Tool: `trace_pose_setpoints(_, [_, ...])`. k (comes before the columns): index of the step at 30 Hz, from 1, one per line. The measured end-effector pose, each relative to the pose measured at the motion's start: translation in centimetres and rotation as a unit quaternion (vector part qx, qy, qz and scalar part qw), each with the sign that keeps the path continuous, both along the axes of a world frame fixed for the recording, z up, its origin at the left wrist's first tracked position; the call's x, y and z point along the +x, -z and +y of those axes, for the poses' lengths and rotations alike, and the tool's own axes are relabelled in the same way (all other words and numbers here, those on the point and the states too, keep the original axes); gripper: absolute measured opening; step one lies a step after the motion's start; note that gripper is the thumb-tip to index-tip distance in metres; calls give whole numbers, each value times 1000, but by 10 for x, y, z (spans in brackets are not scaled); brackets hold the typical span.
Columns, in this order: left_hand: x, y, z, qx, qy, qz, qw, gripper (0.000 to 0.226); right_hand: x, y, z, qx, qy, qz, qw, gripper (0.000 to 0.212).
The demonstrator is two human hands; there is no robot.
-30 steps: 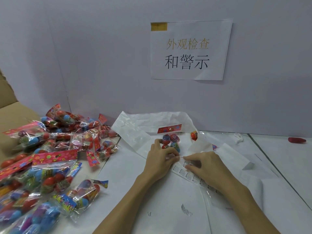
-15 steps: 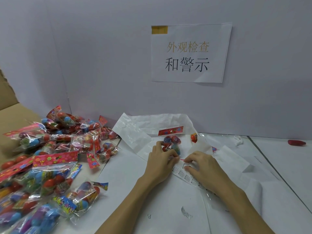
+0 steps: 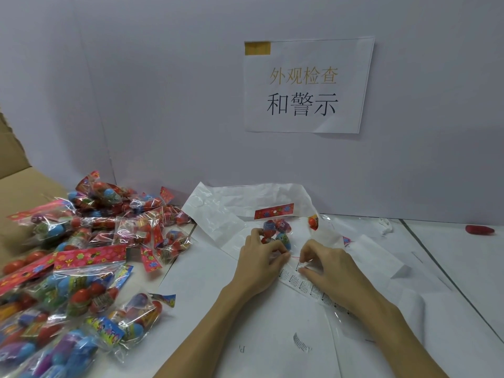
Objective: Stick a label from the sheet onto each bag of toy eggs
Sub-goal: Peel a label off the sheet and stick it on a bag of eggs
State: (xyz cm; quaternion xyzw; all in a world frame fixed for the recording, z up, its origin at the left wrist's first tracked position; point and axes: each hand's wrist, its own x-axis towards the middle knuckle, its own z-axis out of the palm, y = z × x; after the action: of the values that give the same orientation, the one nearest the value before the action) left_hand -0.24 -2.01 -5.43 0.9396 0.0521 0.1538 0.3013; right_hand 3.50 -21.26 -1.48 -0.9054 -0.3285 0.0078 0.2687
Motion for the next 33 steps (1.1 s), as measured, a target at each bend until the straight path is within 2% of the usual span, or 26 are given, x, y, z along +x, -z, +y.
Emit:
trace_pose_setpoints(3, [0, 0, 1, -2, 0, -5, 1000, 21, 1, 1, -1, 8, -2, 3, 1000, 27])
trace_pose_setpoints(6, [0, 0, 1, -3, 0, -3, 1000, 21, 3, 3, -2, 10, 0, 5, 1000, 17])
trace_pose_setpoints(10, [0, 0, 1, -2, -1, -5, 1000, 21, 3, 4, -2, 30, -1, -2, 1000, 22])
trace_pose_setpoints(19, [3, 2, 2, -15, -2, 1, 1000, 20, 1, 11, 7, -11, 15, -68, 998, 5])
trace_pose_setpoints(24, [4, 4, 2, -38, -3, -1, 999, 17, -2, 12, 12, -19, 22, -82, 996, 4])
trace_pose_setpoints(29, [0, -1, 4, -117, 6, -25, 993, 15, 1, 10, 5, 50, -5, -6, 999, 5])
trace_pose_setpoints(31, [-2, -6, 5, -185, 18, -40, 982, 20, 1, 7, 2, 134, -9, 28, 991, 6])
trace_pose_setpoints(33, [-4, -13, 5, -278, 9, -65, 958, 16, 1, 2, 2, 245, 5, 63, 967, 9])
